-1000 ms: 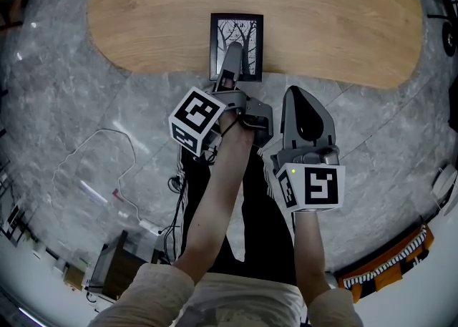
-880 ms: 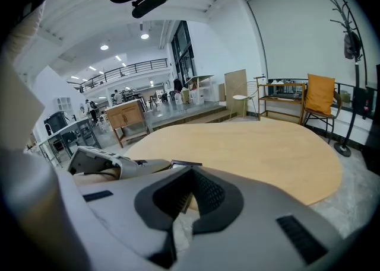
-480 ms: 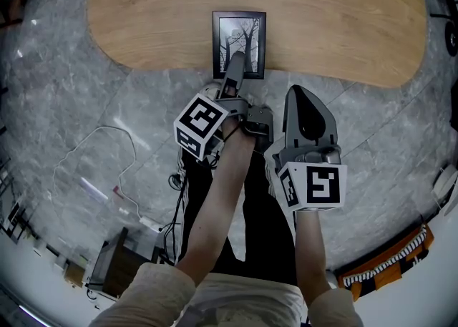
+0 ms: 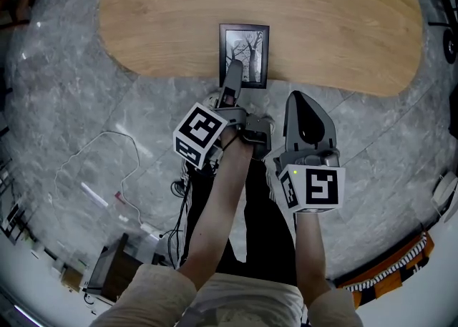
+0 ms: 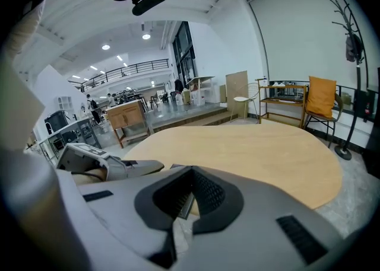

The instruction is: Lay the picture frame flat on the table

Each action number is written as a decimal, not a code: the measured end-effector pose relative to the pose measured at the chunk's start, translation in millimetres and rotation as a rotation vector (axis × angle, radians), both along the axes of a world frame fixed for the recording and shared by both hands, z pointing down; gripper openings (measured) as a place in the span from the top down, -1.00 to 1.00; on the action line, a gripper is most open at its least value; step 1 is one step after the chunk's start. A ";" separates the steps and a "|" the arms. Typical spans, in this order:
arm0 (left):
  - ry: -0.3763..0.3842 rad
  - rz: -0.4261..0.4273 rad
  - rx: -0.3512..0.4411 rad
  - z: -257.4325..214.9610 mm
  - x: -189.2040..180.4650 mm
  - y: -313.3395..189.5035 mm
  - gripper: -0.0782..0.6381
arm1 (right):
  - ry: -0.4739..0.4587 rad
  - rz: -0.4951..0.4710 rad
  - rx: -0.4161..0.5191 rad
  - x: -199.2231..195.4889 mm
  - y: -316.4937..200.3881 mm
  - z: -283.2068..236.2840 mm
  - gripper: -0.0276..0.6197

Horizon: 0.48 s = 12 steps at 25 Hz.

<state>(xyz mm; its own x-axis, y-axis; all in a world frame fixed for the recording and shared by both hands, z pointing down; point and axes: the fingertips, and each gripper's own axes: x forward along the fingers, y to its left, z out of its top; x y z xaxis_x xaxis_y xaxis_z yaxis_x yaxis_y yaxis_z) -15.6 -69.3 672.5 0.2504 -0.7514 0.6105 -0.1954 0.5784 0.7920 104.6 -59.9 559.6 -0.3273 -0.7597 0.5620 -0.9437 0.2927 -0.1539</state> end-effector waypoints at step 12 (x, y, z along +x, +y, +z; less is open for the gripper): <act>-0.165 0.104 0.309 -167.1 -21.4 -75.2 -0.51 | 0.034 0.078 0.170 15.1 -57.0 -108.0 0.90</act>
<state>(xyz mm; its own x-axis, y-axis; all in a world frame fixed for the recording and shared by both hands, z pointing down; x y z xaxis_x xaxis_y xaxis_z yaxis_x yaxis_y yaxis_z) -37.0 -144.5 505.3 0.2520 -0.8824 0.3972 -0.3801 0.2872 0.8792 119.7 -116.8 451.7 -0.2470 -0.8667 0.4333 -0.9683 0.2377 -0.0766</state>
